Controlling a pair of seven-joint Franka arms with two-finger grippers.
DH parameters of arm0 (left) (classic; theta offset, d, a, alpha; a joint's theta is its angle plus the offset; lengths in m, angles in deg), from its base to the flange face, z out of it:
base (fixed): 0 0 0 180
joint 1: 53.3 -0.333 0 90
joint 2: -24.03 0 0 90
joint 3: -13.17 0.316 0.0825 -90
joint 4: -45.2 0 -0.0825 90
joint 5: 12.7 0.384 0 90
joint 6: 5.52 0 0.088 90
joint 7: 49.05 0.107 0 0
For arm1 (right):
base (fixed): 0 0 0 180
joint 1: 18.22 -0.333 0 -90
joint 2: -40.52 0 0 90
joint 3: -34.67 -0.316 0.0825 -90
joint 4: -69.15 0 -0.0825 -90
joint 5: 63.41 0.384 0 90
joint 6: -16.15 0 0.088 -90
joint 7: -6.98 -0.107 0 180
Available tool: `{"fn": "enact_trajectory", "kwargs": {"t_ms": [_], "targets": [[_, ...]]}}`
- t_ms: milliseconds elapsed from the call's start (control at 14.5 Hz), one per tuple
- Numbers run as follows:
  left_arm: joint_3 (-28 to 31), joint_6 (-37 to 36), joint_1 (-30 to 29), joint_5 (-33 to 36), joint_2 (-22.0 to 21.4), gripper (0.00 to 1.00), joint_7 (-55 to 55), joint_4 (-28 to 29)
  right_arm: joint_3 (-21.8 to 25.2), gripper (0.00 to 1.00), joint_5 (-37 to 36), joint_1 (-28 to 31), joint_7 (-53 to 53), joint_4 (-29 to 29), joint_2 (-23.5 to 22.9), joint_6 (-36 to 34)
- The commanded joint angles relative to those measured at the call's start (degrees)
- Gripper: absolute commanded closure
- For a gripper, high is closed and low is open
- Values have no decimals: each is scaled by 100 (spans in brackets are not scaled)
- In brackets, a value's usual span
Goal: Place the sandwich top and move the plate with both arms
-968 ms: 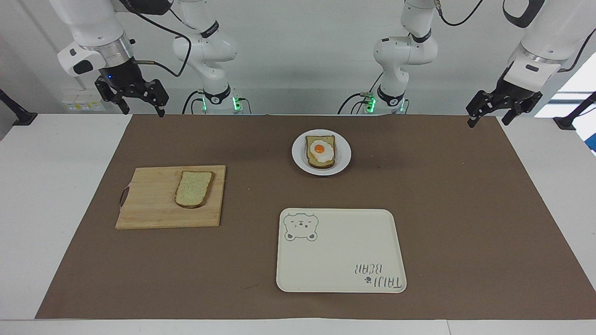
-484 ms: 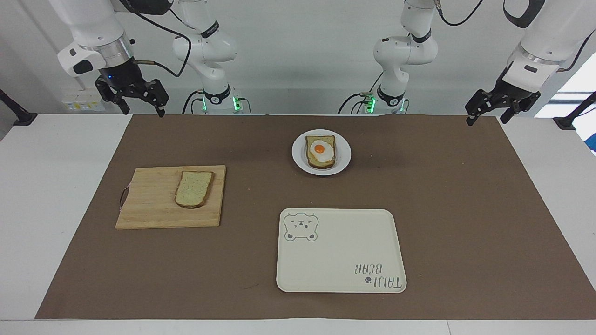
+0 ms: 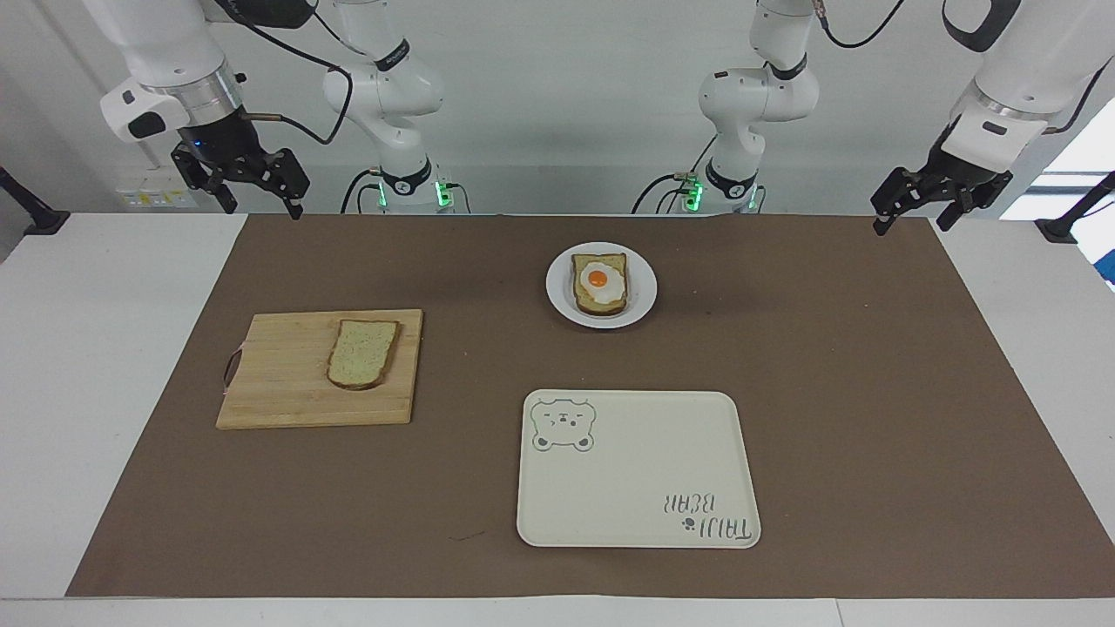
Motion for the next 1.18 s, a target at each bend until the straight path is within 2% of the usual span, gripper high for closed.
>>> {"fn": "enact_trajectory", "kwargs": {"t_ms": [0,899,1106], "targets": [[29,-114,13,-37,-72,0,24,10,-16,0,55,29,45,11,37,-28],[29,-114,13,-37,-72,0,24,10,-16,0,55,38,53,20,37,-28],[29,-114,13,-37,-72,0,24,10,-95,0,-225,-50,36,55,2,24]]}}
